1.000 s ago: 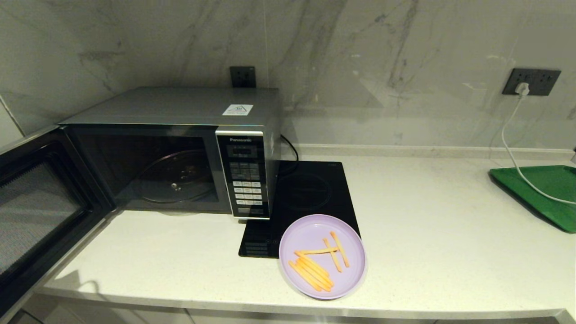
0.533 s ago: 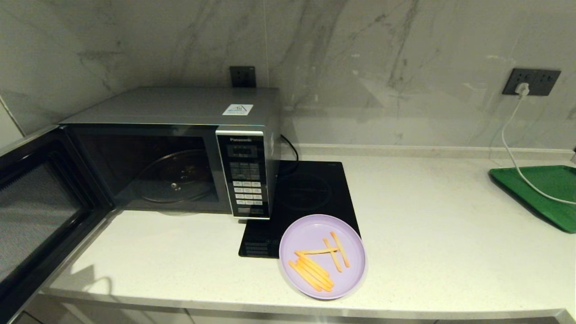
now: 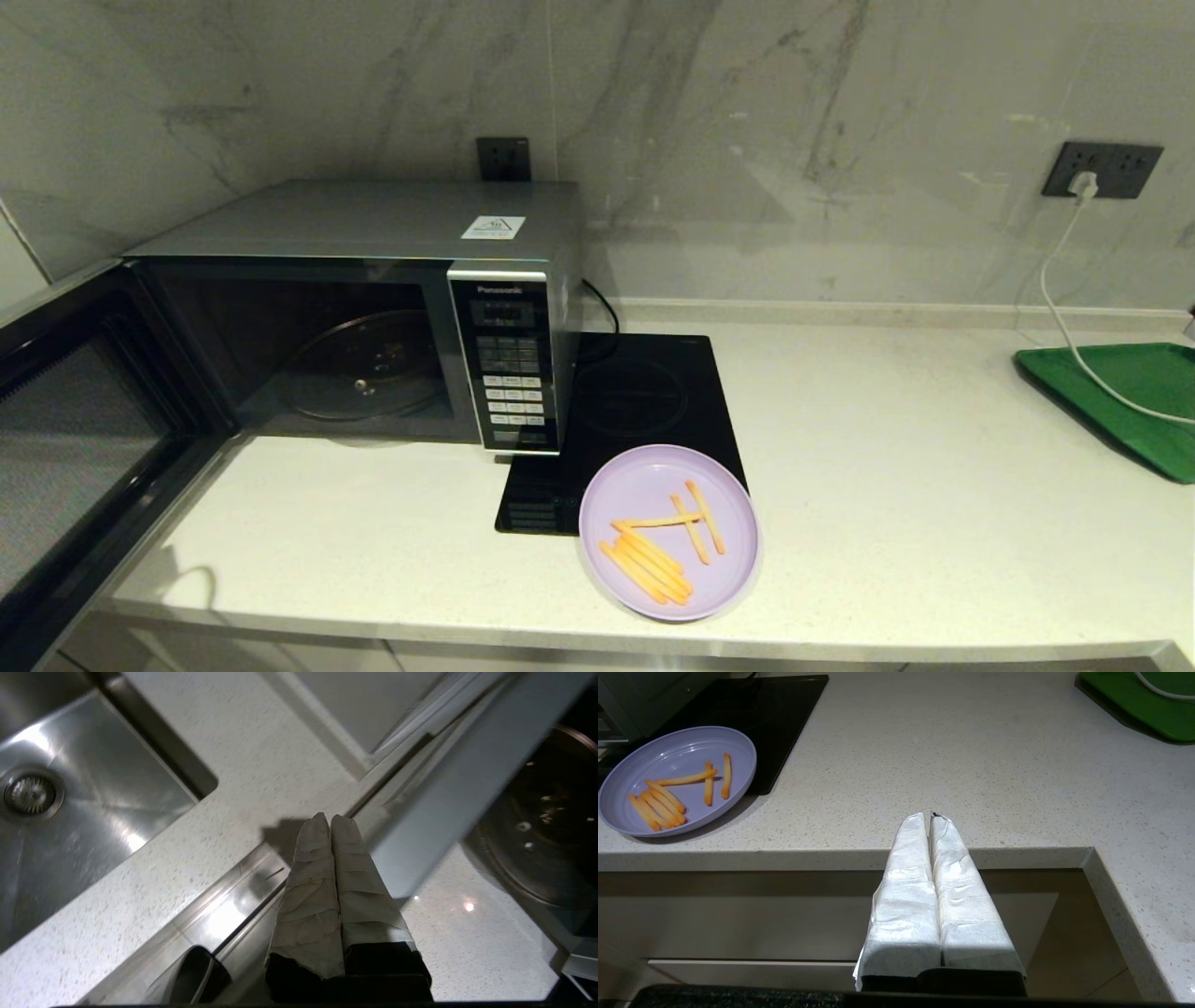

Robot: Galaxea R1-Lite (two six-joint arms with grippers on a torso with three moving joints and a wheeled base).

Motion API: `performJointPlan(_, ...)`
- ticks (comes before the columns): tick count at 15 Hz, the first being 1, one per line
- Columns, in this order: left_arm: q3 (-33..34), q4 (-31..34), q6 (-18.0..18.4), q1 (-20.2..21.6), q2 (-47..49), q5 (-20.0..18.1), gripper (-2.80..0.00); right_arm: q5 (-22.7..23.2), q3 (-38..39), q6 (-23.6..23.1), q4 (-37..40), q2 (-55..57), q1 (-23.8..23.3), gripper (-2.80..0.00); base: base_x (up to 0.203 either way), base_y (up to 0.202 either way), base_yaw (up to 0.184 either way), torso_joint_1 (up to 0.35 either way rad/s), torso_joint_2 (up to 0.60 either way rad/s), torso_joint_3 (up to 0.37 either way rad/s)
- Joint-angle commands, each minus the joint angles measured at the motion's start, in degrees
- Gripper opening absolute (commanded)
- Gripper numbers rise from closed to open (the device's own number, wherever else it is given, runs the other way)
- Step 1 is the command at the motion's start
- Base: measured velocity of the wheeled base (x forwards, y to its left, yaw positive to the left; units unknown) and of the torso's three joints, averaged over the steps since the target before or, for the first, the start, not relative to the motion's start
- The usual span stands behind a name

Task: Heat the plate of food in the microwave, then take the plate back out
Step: Close the microwave oven

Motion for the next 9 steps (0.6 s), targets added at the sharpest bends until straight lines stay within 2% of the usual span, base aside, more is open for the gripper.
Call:
performJointPlan(1, 0.8, 0.8, -0.2, 0.8, 3.1, 0.3, -2.8, 0.0, 0.0, 0.0, 0.0, 0.1, 0.0, -2.8, 0.0, 0.0, 0.0, 0.0, 0.0, 0.0)
performJointPlan(5, 5.4, 1.2, 0.0, 0.0, 1.6, -0.2, -2.8, 0.0, 0.0, 0.0, 0.1, 0.1, 0.0, -2.8, 0.0, 0.0, 0.0, 0.0, 0.0, 0.0)
performJointPlan(9, 12.0, 2.0, -1.6, -8.1, -5.8, -0.1, -2.8, 0.0, 0.0, 0.0, 0.0, 0.1, 0.0, -2.8, 0.0, 0.0, 0.0, 0.0, 0.0, 0.008)
